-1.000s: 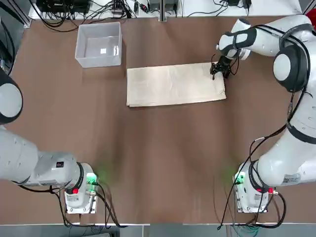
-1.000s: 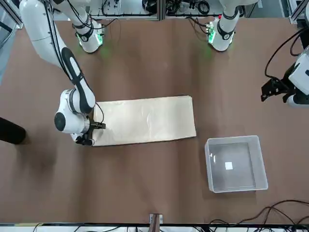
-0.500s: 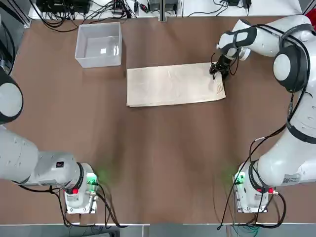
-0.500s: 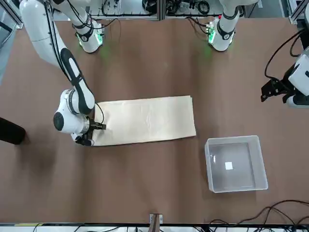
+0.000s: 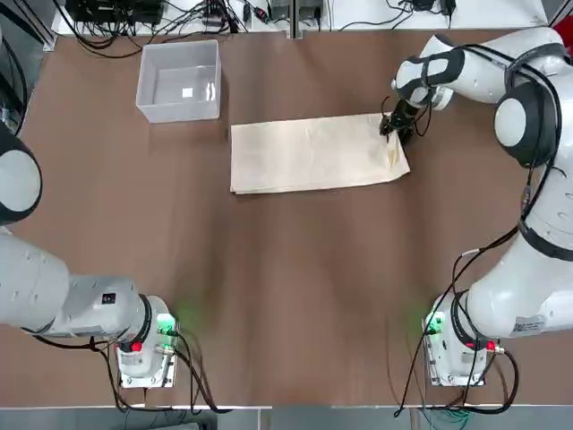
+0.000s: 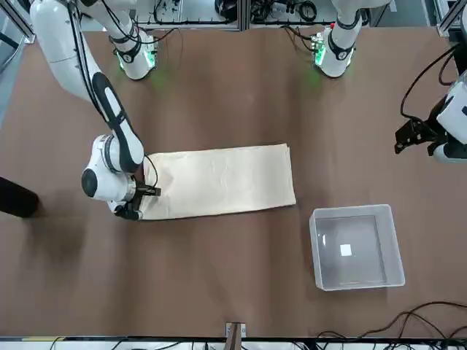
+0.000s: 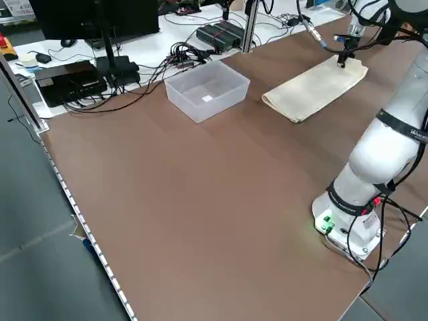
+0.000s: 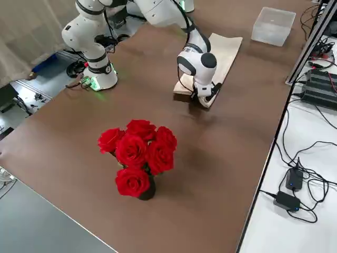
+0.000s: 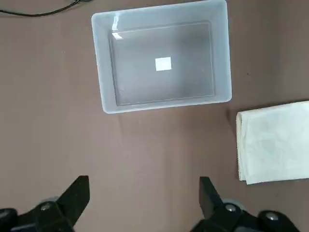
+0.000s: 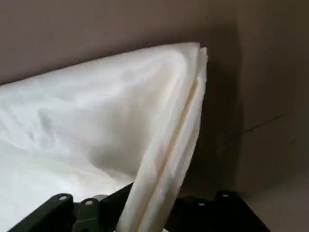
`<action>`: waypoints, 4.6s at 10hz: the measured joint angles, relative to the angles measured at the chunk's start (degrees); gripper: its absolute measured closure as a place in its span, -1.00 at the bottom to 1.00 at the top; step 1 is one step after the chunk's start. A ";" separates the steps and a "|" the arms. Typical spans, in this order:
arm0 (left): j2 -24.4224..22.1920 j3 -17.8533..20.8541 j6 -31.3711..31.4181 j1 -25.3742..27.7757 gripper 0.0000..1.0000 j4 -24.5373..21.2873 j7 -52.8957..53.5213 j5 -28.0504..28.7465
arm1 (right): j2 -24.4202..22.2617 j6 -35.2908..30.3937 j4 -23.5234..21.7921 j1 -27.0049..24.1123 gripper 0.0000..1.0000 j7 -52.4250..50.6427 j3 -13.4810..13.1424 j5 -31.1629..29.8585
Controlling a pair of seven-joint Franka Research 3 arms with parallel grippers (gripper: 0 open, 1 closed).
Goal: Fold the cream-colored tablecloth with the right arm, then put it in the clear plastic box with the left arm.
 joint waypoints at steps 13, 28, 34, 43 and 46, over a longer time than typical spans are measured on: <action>0.28 0.02 0.06 0.03 -1.00 0.20 0.00 0.00 | -12.46 -10.32 1.13 1.34 0.97 0.47 -1.31 -1.65; 0.71 0.06 0.43 0.05 -1.00 0.21 0.00 0.00 | -19.00 -25.00 12.69 14.50 1.00 35.23 -0.51 -5.65; 0.75 0.05 0.45 0.05 -1.00 0.25 0.00 0.00 | -18.93 -25.08 15.59 21.02 1.00 42.94 -0.43 -5.65; 0.81 0.07 0.45 0.05 -1.00 0.27 0.00 0.00 | -9.52 -22.15 22.14 25.89 1.00 46.84 -0.44 -6.19; 0.82 0.07 0.45 0.05 -1.00 0.27 0.00 0.00 | -8.76 -21.97 23.40 27.43 1.00 48.63 -0.44 -6.23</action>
